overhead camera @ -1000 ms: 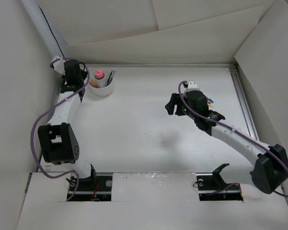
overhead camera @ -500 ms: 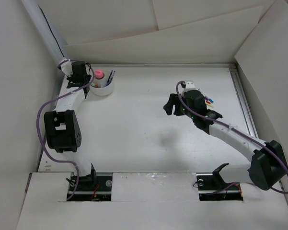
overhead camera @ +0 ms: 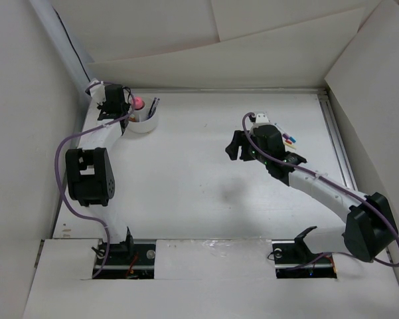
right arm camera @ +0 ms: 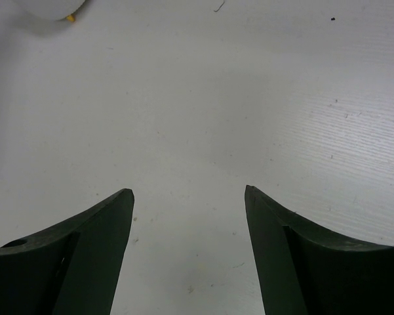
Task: Sort the stationery into containers
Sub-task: Place the stationery into the container
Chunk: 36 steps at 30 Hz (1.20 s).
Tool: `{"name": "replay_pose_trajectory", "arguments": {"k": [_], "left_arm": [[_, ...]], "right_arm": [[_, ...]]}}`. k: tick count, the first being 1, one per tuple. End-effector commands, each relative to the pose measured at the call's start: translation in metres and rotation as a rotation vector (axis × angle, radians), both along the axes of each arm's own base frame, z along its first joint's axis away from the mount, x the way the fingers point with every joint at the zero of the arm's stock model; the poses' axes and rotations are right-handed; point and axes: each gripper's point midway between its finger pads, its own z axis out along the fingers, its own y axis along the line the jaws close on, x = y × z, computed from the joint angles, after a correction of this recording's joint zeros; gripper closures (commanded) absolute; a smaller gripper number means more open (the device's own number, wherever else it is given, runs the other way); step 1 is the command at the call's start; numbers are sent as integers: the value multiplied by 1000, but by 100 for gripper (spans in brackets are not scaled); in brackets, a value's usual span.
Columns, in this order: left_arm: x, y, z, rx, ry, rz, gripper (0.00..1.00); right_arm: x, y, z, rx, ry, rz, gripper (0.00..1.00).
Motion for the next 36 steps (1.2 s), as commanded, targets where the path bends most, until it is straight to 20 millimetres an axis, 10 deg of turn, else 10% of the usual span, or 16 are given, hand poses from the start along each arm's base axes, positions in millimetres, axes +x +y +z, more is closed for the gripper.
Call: {"name": "replay_pose_trajectory", "arguments": {"k": [1,10,18,21,23,26,30,32,35,36], "left_arm": [[12,5,38,20,-101,14,100],[9,-11,37,34,-107,-22,72],[2,-13,55,15,-149,-24,72],[-5,-20,88,-25,-229,-52,75],[-13,-29,123,-56,-317,-95,77],[-27,-62,143,-92,-398,-169,80],[-66,-131,166,-125,-508,-299,80],[-87,-182,143,-162,-511,-399,80],[-119,-238,110,-191,-483,-523,80],[-125,-248,109,-201,-494,-548,80]], "right_arm": [[9,5,20,33,-69,16,26],[7,5,16,28,-61,16,26],[8,-3,20,21,-81,-20,27],[13,-21,20,24,-84,-99,42],[15,-34,27,42,-96,-149,73],[25,-67,25,67,-87,-270,100],[32,-124,8,39,-25,-478,100],[33,-163,-2,-3,13,-625,100],[36,-203,-17,-45,60,-742,73],[36,-212,-27,-61,90,-765,49]]}}
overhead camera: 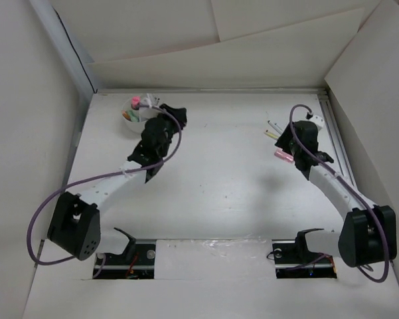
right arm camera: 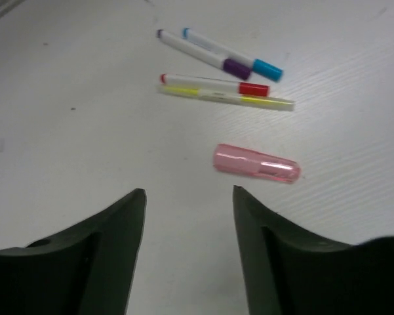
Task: Sort the stationery into containers
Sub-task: Place the stationery into the container, then grab a piece of stationery with the right arm
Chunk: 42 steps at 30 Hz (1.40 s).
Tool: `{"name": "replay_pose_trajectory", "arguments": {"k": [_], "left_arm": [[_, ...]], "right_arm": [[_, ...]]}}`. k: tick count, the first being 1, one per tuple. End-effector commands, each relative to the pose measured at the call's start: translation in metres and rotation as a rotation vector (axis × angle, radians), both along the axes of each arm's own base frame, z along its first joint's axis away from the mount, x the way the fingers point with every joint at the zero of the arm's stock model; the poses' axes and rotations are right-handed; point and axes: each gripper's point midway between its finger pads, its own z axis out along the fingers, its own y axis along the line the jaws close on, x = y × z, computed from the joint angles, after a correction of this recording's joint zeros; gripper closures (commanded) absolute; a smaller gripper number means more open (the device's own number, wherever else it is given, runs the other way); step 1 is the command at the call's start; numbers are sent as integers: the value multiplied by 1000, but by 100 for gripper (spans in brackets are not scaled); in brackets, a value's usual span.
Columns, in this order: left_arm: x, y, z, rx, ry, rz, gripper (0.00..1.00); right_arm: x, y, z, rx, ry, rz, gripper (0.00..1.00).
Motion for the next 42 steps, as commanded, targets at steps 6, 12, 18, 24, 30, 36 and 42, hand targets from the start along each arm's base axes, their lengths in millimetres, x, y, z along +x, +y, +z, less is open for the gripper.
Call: {"name": "replay_pose_trajectory", "arguments": {"k": [6,12,18,24,30,36,42], "left_arm": [[-41,-59,-58,-3,39,-218,80],[-62,-59,-69,-7,33,-284,80],[-74,-53,-75,5,33,-295,80],[-79,-52,-77,14,31,-304,80],[-81,-52,-75,9,21,-313,80],[-83,-50,-67,1,3,-313,80],[-83,-50,-67,9,1,-313,80]], "right_arm": [[4,-58,-48,25,144,-154,7],[20,-56,-61,45,175,-80,7],[30,-57,-83,106,232,-28,9],[41,-64,-88,121,242,-58,17],[40,-60,-100,159,280,-41,31],[45,-55,-107,193,297,-11,33],[37,-31,-115,285,329,93,43]]}}
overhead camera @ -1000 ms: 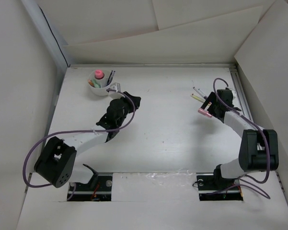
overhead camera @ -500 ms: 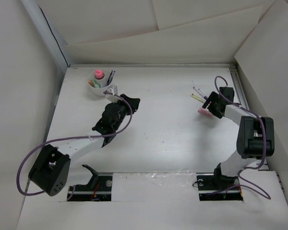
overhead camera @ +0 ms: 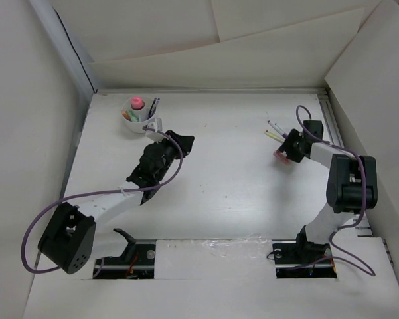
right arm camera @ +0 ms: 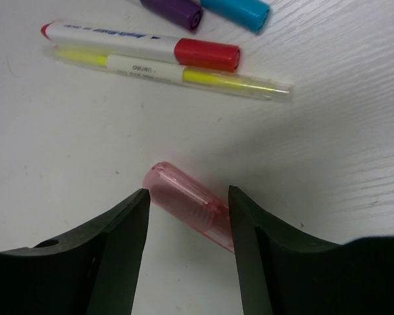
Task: Sort the stationery into containers
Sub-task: Grab a piece of stationery with the right arm
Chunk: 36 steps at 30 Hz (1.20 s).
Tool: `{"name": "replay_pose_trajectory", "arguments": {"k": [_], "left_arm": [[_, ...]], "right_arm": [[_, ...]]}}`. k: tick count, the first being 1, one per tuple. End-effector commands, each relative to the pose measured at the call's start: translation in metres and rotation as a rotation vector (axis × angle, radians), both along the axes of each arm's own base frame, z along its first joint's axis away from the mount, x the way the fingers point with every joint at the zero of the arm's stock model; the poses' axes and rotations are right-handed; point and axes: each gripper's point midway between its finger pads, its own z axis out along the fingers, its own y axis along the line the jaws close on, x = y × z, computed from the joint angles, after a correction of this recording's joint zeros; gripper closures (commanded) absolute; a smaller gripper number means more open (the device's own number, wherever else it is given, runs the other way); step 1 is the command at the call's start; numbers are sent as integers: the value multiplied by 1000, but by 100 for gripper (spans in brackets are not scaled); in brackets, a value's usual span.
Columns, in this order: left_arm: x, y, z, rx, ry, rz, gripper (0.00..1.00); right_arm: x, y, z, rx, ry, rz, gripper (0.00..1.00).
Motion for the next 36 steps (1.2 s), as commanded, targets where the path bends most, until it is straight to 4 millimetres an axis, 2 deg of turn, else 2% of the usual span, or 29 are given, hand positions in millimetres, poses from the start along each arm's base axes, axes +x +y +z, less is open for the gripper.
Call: {"name": "replay_pose_trajectory", "arguments": {"k": [1,2,4,5,8,10,12,13,14,16,17,18,20,21,24,29,34,36], "left_arm": [[-3,1,21,-30,-69,-8,80],[-3,1,21,-30,-69,-8,80],[-3,1,21,-30,-69,-8,80],[-3,1,21,-30,-69,-8,80],[-3,1,21,-30,-69,-8,81],[-3,1,21,-30,-69,-8,81],[-3,1,21,-30,-69,-8,81],[-3,1,21,-30,-69,-8,81],[-3,1,21,-30,-69,-8,81],[-4,2,26,-36,-78,-8,81],[-5,3,21,-31,-70,-8,81],[-6,3,25,-36,-78,-8,81],[-7,4,29,-42,-87,-8,81],[-7,4,29,-42,-87,-8,81],[-8,5,30,-42,-87,-8,81],[-10,6,29,-42,-87,-8,81],[-10,6,31,-47,-94,-8,81],[-10,4,28,-42,-87,-17,81]], "right_arm": [[5,19,8,94,-36,77,43],[3,26,11,124,-53,104,43],[-7,31,6,145,-35,118,41],[-6,33,13,150,-51,126,38],[-13,33,13,145,-53,133,28],[-14,33,17,104,-66,133,22],[-18,32,10,45,-31,110,22],[-14,31,14,8,-33,111,22],[-17,32,13,-19,-22,105,25],[-23,34,10,-112,17,103,25],[-19,35,15,-145,12,97,29],[-26,34,11,-176,45,93,31],[-23,34,16,-226,41,82,33],[-29,36,6,-238,81,93,38],[-28,39,7,-279,91,94,47],[-34,35,6,-342,129,86,50],[-31,38,8,-370,143,102,53],[-31,38,7,-377,155,112,58]]}}
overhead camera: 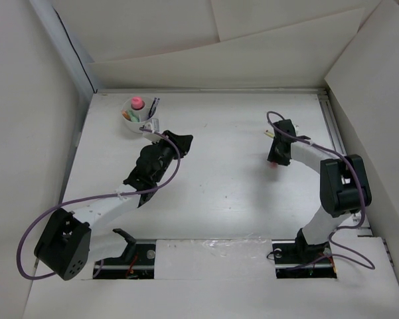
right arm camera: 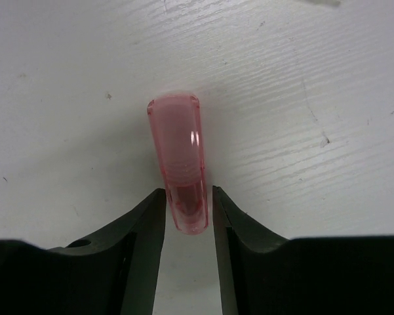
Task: Sort the stationery into containers
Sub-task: Grab a piece of stationery with the right arm
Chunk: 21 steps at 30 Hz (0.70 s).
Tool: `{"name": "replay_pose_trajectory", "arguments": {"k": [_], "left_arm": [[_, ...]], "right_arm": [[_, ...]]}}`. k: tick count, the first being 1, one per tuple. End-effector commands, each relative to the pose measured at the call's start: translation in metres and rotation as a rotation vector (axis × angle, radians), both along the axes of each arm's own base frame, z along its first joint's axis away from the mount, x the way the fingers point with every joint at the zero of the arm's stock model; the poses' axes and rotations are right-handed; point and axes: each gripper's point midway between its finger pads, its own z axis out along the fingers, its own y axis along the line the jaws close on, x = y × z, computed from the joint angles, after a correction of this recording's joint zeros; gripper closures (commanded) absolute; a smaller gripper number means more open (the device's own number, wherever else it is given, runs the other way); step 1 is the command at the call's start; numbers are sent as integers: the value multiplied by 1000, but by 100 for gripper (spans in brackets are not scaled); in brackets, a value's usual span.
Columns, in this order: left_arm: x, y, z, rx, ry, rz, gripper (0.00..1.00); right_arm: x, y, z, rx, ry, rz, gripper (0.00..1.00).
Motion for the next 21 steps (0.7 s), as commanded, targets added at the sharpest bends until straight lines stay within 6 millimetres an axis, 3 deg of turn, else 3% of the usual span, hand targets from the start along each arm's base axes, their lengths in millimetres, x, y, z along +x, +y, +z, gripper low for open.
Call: {"name": "replay_pose_trajectory", "arguments": {"k": [1,5,9,10,12,13,17,19,21], "left_arm": [[-3,0,13,-20,-49,-14,81],[-3,0,13,-20,-49,-14,79],[-3,-5,13,-13,-39,-36,77],[-3,-5,13,-13,-39,-36,77],[-3,-5,13,-13,-39,-36,77],[-3,-5,13,-13,-39,-36,77],[-4,-4,17,-19,-48,-36,76],[-4,-4,15,-14,-40,-36,74],[-8,-10,16,-5,-43,-77,69]], "right_arm": [[8,-2,10,-47,-8,8,60],[7,-1,10,-49,-3,29,64],[9,-1,9,-36,1,38,49],[9,-1,9,-36,1,38,49],[9,-1,9,-23,6,50,53],[9,-1,9,-23,6,50,66],[9,-1,9,-23,6,50,85],[9,-1,9,-23,6,50,88],[11,4,21,-26,-30,63,91]]}}
